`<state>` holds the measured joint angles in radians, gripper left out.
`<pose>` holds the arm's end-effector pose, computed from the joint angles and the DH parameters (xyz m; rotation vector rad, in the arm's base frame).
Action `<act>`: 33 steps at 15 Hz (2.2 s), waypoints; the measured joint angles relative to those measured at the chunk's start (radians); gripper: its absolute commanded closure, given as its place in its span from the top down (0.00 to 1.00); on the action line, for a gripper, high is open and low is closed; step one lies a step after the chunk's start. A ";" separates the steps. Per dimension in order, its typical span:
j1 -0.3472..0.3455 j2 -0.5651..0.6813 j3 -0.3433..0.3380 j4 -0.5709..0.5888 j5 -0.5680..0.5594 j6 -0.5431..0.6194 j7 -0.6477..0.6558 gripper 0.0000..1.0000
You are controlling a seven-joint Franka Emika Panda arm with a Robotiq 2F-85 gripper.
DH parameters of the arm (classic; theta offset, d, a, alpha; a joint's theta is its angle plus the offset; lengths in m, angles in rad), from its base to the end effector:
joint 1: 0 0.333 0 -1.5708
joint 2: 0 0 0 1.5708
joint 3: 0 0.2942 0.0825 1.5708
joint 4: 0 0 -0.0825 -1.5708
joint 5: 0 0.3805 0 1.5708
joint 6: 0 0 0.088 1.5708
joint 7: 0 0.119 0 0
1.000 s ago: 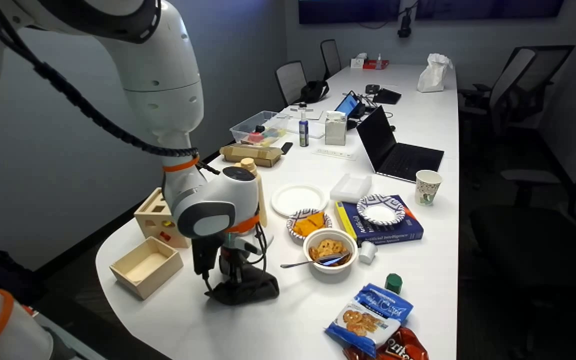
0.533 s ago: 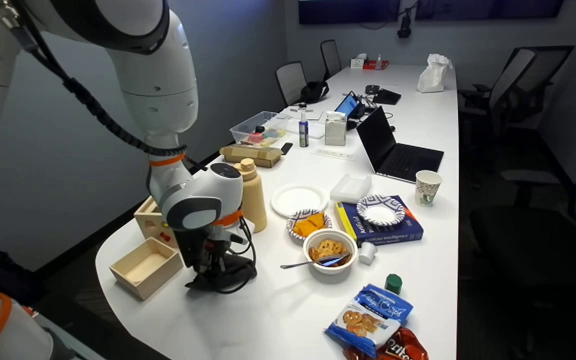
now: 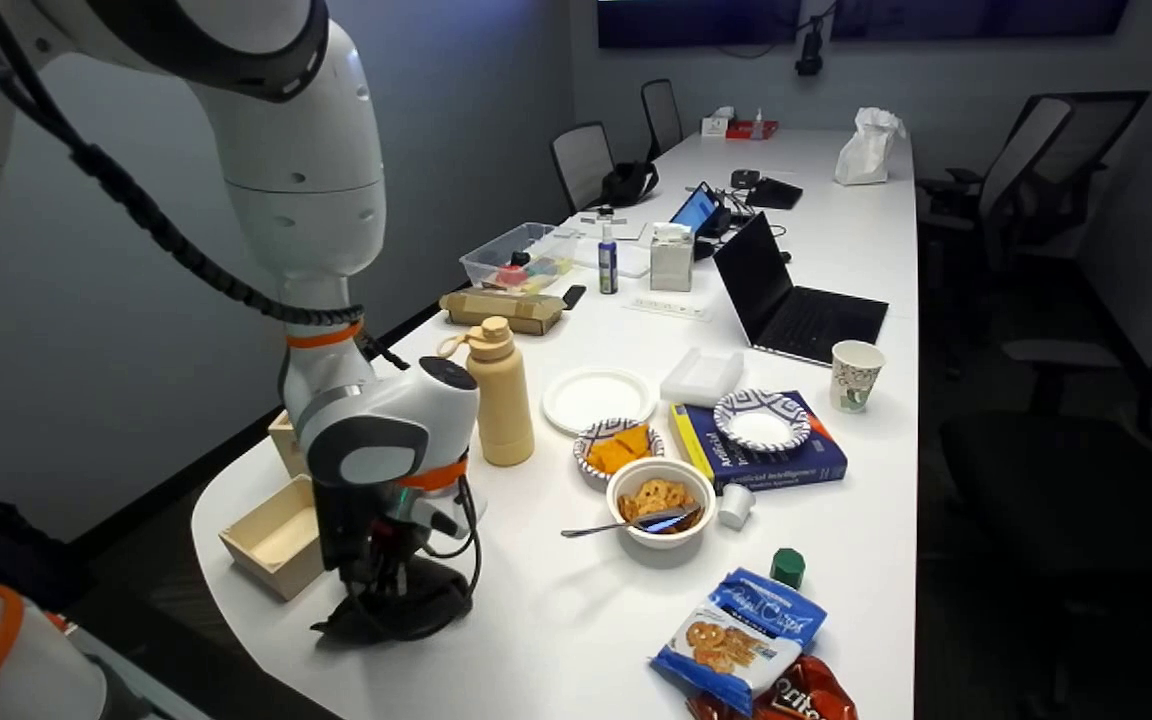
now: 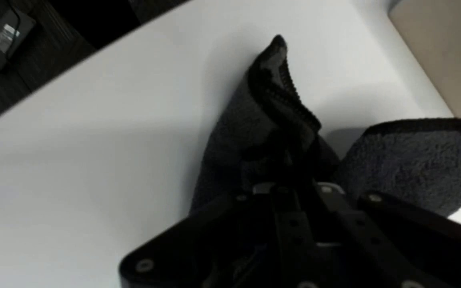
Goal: Use the grey towel to wipe the tabletop.
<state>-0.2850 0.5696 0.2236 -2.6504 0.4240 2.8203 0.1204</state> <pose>0.3154 -0.0104 0.0105 -2.7762 0.8935 0.6030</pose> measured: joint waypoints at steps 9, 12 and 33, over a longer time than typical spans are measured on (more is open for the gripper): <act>-0.159 -0.006 0.100 -0.135 0.141 0.217 -0.114 0.01; -0.183 0.015 0.180 -0.123 0.133 0.303 -0.178 0.01; 0.421 0.021 -0.194 0.035 -0.083 0.413 0.171 0.01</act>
<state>0.1364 0.5907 0.0296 -2.6159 0.3412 3.2329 0.2918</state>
